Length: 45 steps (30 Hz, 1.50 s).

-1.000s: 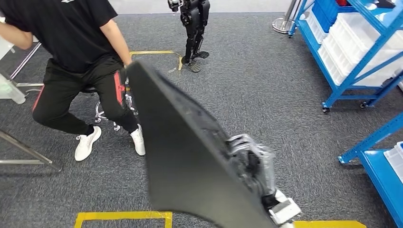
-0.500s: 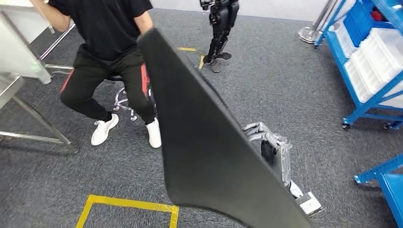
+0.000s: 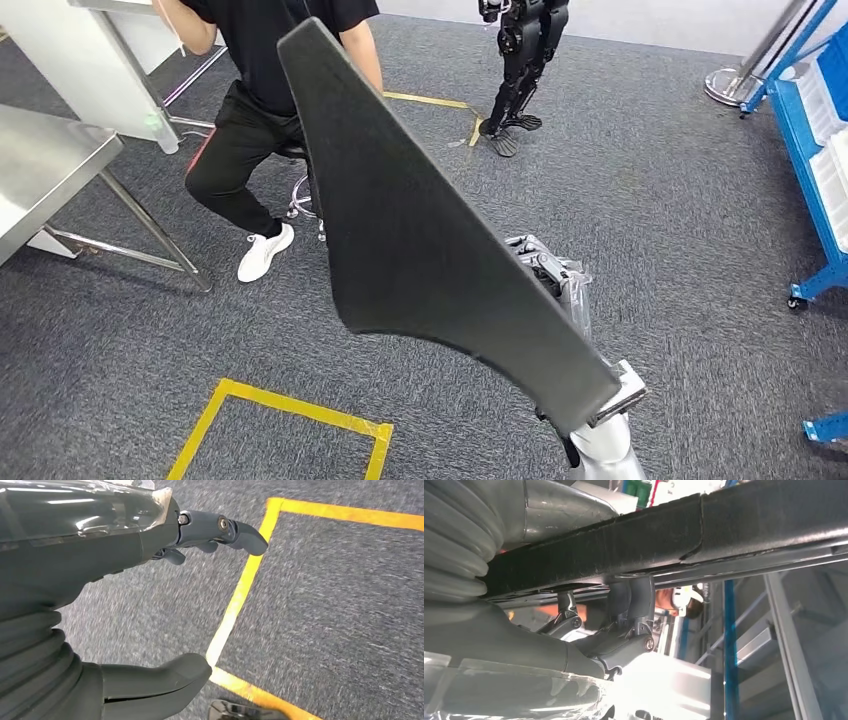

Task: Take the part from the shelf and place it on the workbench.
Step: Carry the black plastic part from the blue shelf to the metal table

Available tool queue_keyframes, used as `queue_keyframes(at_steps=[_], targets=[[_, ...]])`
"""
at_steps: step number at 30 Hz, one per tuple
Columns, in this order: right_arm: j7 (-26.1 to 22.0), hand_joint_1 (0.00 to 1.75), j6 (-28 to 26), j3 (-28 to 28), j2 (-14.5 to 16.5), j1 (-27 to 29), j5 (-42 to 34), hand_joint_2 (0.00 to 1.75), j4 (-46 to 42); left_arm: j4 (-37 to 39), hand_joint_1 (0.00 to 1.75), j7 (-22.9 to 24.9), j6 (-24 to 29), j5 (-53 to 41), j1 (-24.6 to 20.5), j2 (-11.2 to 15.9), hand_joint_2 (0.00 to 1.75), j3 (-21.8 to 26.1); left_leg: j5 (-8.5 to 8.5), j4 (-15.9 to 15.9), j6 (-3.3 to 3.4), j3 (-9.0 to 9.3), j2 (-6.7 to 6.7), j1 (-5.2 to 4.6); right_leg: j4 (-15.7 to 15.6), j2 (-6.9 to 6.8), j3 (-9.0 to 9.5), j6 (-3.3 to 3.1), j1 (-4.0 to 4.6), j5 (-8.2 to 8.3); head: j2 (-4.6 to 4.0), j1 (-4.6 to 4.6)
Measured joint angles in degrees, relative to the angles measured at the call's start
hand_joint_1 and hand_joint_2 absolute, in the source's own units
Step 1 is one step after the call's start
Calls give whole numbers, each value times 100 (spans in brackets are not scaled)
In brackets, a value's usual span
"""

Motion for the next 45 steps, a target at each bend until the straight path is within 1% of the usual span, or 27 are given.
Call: queue_keyframes(at_steps=[2, 3, 4, 5, 8, 9, 11, 12, 14, 16, 18, 19, 20, 22, 23, 25, 27, 29, 31, 33, 34, 36, 38, 40, 42, 43, 45], targets=[[-6, 175, 15, 26, 11, -6, 46, 175, 46, 0, 0, -4, 8, -10, -7, -1, 175, 0, -363, 781, -7, -342, 108, -2, 2, -141, -16, -40, 54, -2, 0, -4], [-8, 175, 25, 48, 12, -9, 62, 175, 74, 0, 0, -9, 9, -9, -7, 1, 175, 1, -423, 996, -5, -427, 118, -2, 3, -212, -19, -46, 76, -7, 0, -4], [-10, 175, 33, 74, 13, -15, 73, 175, 102, 0, 0, -19, 10, -7, -6, 5, 175, 3, -378, 994, 4, -400, 129, -3, 4, -277, -19, -52, 93, -11, 0, -4], [-12, 175, 39, 102, 13, -27, 76, 175, 129, 0, 0, -30, 11, -3, -6, 12, 175, 5, -240, 751, 22, -249, 154, -5, 4, -334, -12, -57, 106, -16, 0, -4], [-24, 175, 45, 170, 11, -85, 77, 175, 192, 0, 0, -52, 13, -1, -16, 36, 175, 9, 132, -337, 121, 376, 422, -61, 12, -477, 5, -52, 170, -46, 0, 1], [-32, 175, 45, 180, 10, -98, 77, 175, 209, 0, 0, -54, 14, -2, -19, 40, 175, 9, 156, -509, 151, 461, 477, -89, 14, -520, 4, -39, 191, -57, 0, 1], [-54, 175, 45, 196, 7, -110, 76, 175, 240, 0, 0, -58, 19, -7, -10, 41, 175, 10, 156, -573, 204, 460, 405, -122, 4, -617, 9, -1, 211, -69, 0, 3], [-64, 175, 45, 205, 7, -111, 75, 175, 253, 0, 0, -61, 22, -9, 0, 38, 175, 10, 175, -603, 234, 469, 352, -113, 19, -606, 4, 25, 206, -88, 0, 0], [-85, 175, 45, 221, 4, -113, 74, 175, 271, 0, 0, -68, 34, -11, 7, 33, 175, 14, 223, -666, 306, 495, 250, -75, 277, -370, -103, 59, 182, -240, 0, 5], [-99, 175, 45, 226, -8, -106, 74, 175, 295, 0, 0, -74, 45, -11, 3, 31, 175, 16, 249, -688, 344, 495, 139, -53, 983, -96, -432, 60, 128, -555, 0, 10], [-103, 175, 45, 227, -26, -93, 74, 175, 327, 1, 0, -76, 50, -11, 9, 29, 175, 19, 258, -686, 340, 481, 11, -51, 1635, -43, -759, 100, 81, -764, 0, 8], [-104, 175, 43, 227, -33, -86, 74, 175, 341, 1, 0, -76, 53, -14, 17, 25, 175, 20, 263, -684, 331, 478, -56, -45, 1685, -40, -793, 153, 58, -738, 0, 8], [-106, 175, 40, 228, -38, -80, 74, 175, 350, 2, 0, -73, 57, -20, 23, 20, 175, 20, 270, -681, 316, 480, -126, -33, 1481, -31, -706, 227, 27, -614, 0, 7], [-109, 175, 38, 233, -40, -76, 72, 175, 356, 2, 0, -58, 64, -56, 26, 12, 175, 20, 281, -666, 255, 479, -263, -7, 663, 94, -335, 380, -48, -267, 0, 12], [-101, 175, 48, 240, -39, -75, 77, 175, 351, 2, 0, -45, 64, -83, 24, 13, 175, 20, 286, -653, 213, 465, -325, -1, 317, 172, -186, 402, -65, -138, 0, 14], [-61, 175, 85, 260, -36, -72, 122, 175, 339, 2, 0, -15, 60, -143, 24, 17, 175, 19, 314, -651, 126, 420, -415, -8, 59, 257, -83, 325, -50, -48, 0, 11], [-21, 175, 115, 287, -32, -71, 185, 175, 321, 2, 0, 15, 53, -189, 32, 18, 175, 16, 347, -666, 59, 382, -463, 17, 56, 175, -82, 203, -35, -6, 0, 4], [-10, 175, 131, 314, -22, -72, 216, 175, 287, 2, 0, 34, 48, -210, 30, 13, 175, 9, 215, -469, 25, 275, -279, 25, 43, 79, -83, 104, -40, 26, 0, -7], [-43, 175, 138, 323, -15, -62, 263, 175, 243, 2, 0, 44, 38, -232, 11, 7, 175, -7, -157, 187, 14, -25, 11, 9, 38, -32, -92, 28, -3, 33, 0, -26], [-153, 175, 139, 324, -15, -25, 358, 175, 188, 3, 0, 63, 14, -281, 0, 3, 175, -33, -454, 895, 18, -338, 113, 9, 40, -157, -99, 1, 46, 25, 0, -33], [-227, 175, 140, 325, -16, -1, 409, 175, 145, 4, 0, 74, -1, -311, 0, 1, 175, -51, -465, 1015, 30, -379, 125, 7, 41, -219, -98, -7, 64, 20, 0, -34], [-367, 175, 148, 330, -16, 44, 493, 175, 15, 4, 0, 103, -26, -374, -4, -1, 175, -99, -201, 577, 77, -109, 183, -3, 42, -334, -81, -19, 86, 9, 0, -34], [-453, 175, 158, 338, -15, 76, 548, 175, -151, 4, 0, 148, -47, -435, -36, -1, 175, -142, 58, -201, 146, 331, 400, -53, 46, -432, -64, -19, 121, -8, 0, -32], [-484, 175, 164, 344, -14, 100, 571, 175, -304, 4, 0, 197, -72, -482, -88, -3, 175, -184, 108, -553, 192, 501, 522, -116, 49, -524, -68, 3, 156, -23, 0, -28], [-491, 175, 166, 349, -11, 110, 566, 175, -416, 4, 0, 227, -99, -506, -113, -5, 175, -224, 126, -589, 231, 494, 415, -140, 41, -613, -63, 46, 177, -36, 0, -27], [-492, 175, 169, 350, -11, 112, 553, 175, -462, 4, 0, 240, -110, -510, -113, -9, 175, -239, 146, -618, 260, 505, 360, -132, 75, -568, -69, 70, 170, -66, 0, -26], [-499, 175, 183, 344, -12, 123, 511, 175, -550, 4, 0, 261, -120, -516, -130, -14, 175, -261, 199, -675, 327, 530, 256, -91, 419, -320, -213, 83, 155, -264, 0, -22]])
